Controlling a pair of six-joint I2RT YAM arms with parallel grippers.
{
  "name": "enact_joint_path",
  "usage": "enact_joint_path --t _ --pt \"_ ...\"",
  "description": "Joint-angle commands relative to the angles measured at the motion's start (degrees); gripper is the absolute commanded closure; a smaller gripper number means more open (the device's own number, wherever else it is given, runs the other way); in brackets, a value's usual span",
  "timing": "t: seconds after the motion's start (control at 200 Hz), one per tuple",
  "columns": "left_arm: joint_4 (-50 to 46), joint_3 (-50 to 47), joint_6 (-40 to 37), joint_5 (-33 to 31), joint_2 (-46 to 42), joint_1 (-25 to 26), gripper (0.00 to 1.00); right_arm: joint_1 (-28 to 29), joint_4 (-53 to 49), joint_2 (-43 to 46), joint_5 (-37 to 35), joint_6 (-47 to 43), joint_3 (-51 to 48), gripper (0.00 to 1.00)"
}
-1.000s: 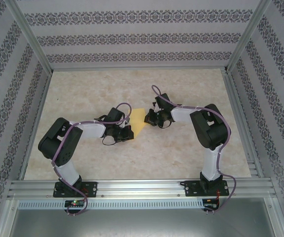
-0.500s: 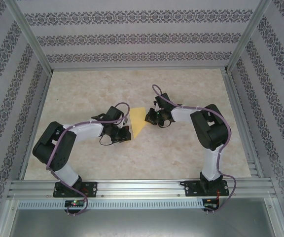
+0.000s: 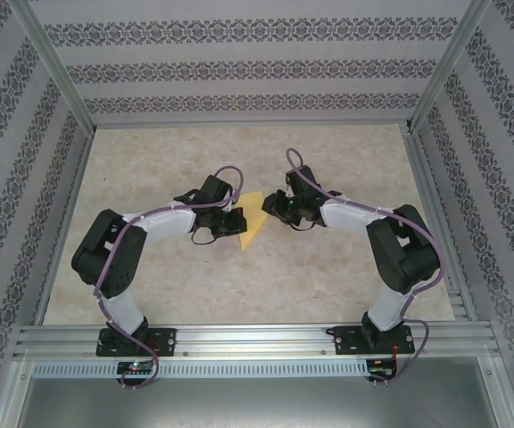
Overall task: Fold a paper plane with a square sheet of paper (pick it up from the middle)
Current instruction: Third fold the triangle at the center of the table, then fourth fold the wing at the center of the table.
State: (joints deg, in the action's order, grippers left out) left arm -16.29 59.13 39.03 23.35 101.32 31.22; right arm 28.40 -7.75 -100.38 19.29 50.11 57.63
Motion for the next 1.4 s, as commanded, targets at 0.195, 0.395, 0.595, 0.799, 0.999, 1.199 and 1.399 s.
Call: enact_joint_path --t 0.195,0.395,0.595,0.799,0.999,1.199,1.399 --pt "-3.3 4.5 -1.3 -8.8 5.7 0.6 1.00 -0.3 0.8 -3.6 0.5 0.5 0.8 0.61" --pt "-2.5 3.3 0.2 -10.5 4.9 0.6 1.00 -0.3 1.2 -6.5 3.5 -0.9 2.7 0.60" --pt "-2.2 2.9 0.6 -10.2 5.2 0.6 0.99 -0.3 0.9 -9.2 6.5 -2.9 4.9 0.63" --pt "-2.3 2.9 0.4 -9.9 5.2 0.6 0.99 -0.3 5.1 -11.5 13.5 -3.3 5.5 0.65" --pt "-2.8 2.8 0.0 -9.9 4.4 0.6 0.99 -0.4 11.1 -13.3 19.9 -2.4 4.6 0.65" --pt "-4.0 2.6 -0.5 -10.4 3.2 0.5 0.95 -1.7 9.3 -13.7 20.1 -5.1 4.7 0.77" --pt "-4.4 1.8 -0.8 -10.0 0.6 0.5 0.85 -2.6 10.0 -10.8 17.9 -5.1 2.4 0.95"
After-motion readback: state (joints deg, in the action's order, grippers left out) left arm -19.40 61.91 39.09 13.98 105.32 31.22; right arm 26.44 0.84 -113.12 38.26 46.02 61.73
